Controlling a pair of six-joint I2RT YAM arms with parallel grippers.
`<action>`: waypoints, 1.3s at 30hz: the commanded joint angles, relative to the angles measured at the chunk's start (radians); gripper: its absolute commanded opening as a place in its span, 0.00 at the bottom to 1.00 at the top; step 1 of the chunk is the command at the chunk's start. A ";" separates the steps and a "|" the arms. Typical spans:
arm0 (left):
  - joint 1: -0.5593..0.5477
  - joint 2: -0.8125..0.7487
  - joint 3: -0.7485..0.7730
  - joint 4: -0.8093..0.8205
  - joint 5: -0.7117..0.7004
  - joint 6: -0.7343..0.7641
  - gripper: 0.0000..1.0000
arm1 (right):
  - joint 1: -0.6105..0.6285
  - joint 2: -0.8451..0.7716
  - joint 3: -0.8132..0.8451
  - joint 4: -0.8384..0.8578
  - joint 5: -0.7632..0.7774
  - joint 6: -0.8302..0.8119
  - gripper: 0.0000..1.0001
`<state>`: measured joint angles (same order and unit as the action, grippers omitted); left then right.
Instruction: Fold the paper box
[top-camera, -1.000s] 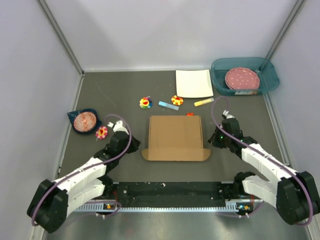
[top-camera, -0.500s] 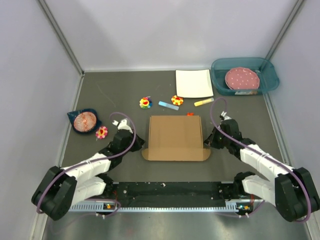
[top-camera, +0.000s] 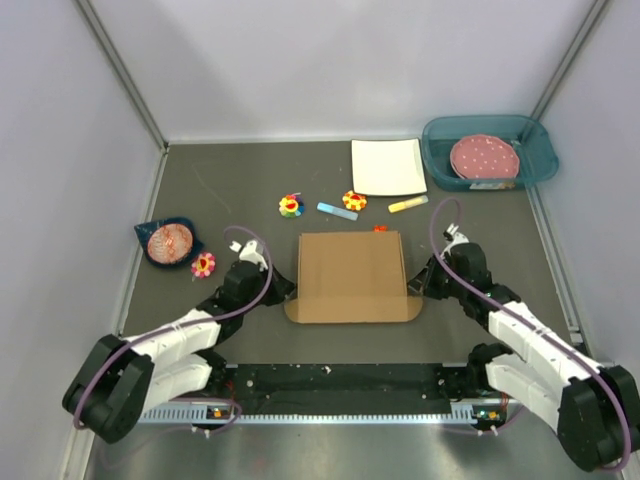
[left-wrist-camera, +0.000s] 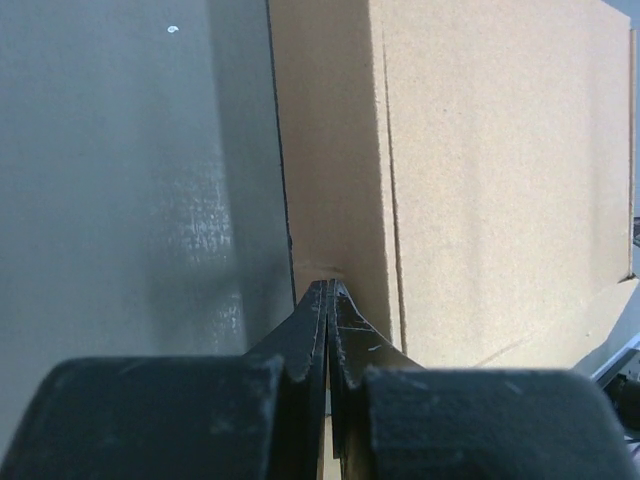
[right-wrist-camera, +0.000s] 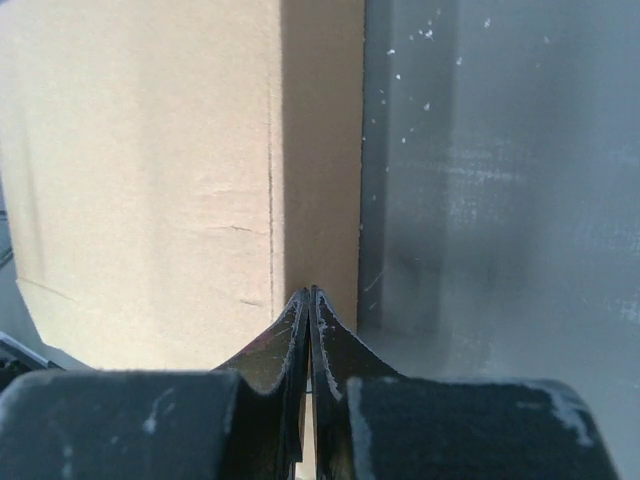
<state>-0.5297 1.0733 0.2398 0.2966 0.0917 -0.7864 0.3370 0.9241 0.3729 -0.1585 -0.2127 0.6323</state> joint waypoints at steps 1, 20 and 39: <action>0.000 -0.101 -0.023 0.032 0.062 0.006 0.00 | -0.001 -0.079 0.015 -0.019 -0.057 0.006 0.00; -0.001 -0.450 0.013 -0.200 -0.049 0.030 0.00 | 0.025 -0.203 0.119 -0.180 0.025 0.010 0.00; 0.000 -0.087 0.059 -0.073 -0.012 0.036 0.01 | 0.060 0.004 0.031 -0.015 -0.014 0.036 0.00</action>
<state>-0.5301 0.9623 0.2455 0.1001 -0.0330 -0.7715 0.3614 0.9180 0.3985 -0.2680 -0.1944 0.6575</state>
